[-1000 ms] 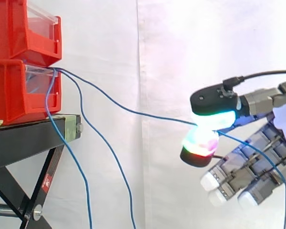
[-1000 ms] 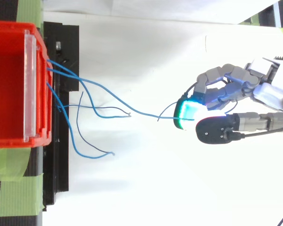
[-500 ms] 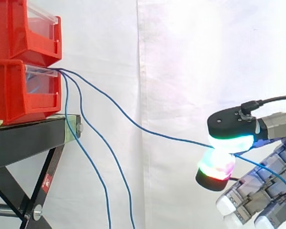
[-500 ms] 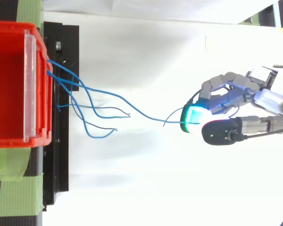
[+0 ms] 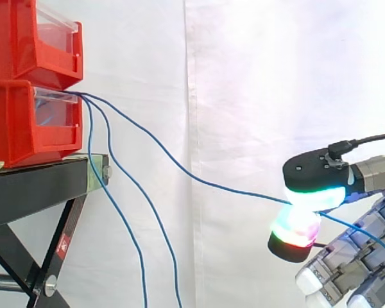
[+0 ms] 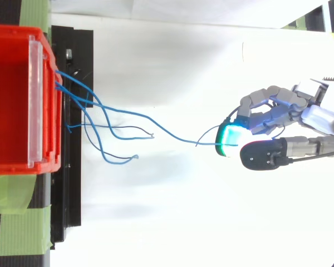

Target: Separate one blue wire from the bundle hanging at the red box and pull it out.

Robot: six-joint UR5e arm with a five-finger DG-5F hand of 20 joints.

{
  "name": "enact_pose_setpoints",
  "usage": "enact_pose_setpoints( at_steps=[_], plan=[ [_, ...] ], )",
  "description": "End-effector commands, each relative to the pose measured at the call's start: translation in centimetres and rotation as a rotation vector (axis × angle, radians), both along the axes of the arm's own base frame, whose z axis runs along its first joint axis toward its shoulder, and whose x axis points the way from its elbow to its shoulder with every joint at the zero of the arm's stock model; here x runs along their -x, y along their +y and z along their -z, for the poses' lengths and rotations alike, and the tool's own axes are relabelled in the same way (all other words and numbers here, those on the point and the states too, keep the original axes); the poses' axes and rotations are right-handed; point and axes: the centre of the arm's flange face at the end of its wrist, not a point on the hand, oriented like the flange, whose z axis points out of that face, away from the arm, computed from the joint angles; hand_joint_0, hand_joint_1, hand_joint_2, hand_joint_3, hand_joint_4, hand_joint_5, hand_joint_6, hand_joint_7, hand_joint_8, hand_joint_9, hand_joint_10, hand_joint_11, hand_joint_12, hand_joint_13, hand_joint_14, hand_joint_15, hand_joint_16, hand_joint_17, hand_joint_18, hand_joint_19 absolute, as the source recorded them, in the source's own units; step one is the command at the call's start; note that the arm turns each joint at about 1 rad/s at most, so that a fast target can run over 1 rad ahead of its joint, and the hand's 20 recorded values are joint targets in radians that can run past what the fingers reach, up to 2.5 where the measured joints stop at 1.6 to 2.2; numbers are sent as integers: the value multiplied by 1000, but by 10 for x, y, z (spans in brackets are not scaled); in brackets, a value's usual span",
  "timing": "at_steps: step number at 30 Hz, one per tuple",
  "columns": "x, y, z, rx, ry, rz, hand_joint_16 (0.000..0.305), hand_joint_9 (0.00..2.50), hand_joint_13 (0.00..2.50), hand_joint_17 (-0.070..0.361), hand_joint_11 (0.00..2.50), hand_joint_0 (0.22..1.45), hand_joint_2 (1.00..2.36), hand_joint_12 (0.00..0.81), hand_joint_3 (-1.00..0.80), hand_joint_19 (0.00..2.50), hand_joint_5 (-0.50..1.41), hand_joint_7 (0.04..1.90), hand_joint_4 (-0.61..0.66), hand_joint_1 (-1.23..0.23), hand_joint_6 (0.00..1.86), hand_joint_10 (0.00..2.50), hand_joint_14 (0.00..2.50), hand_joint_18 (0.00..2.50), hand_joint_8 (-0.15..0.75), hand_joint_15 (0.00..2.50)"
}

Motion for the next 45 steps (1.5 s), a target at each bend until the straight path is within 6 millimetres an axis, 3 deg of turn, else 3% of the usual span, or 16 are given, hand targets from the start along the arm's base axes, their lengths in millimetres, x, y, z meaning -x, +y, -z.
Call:
enact_pose_setpoints(
  at_steps=[1,23,31,33,45],
  plan=[
    [-1,1,0,1,-4,-6,60,765,494,136,335,601,1003,456,-9,385,-81,1036,-310,-852,871,9,10,696,326,415],
    [-22,10,-5,14,-137,-34,60,756,496,135,303,602,1002,456,-8,385,-81,1037,-310,-852,871,8,10,696,322,411],
    [-22,10,-5,14,-137,-34,60,755,496,135,293,602,1002,456,-6,384,-81,1031,-306,-853,871,8,10,697,319,409],
    [-22,10,-5,14,-137,-34,65,734,514,146,327,600,1013,489,18,365,-91,1125,-263,-826,866,10,11,744,358,412],
    [-22,9,-5,14,-137,-33,60,732,496,135,294,602,1008,459,-3,391,-86,1056,-293,-839,870,9,11,692,320,409]
  ],
)
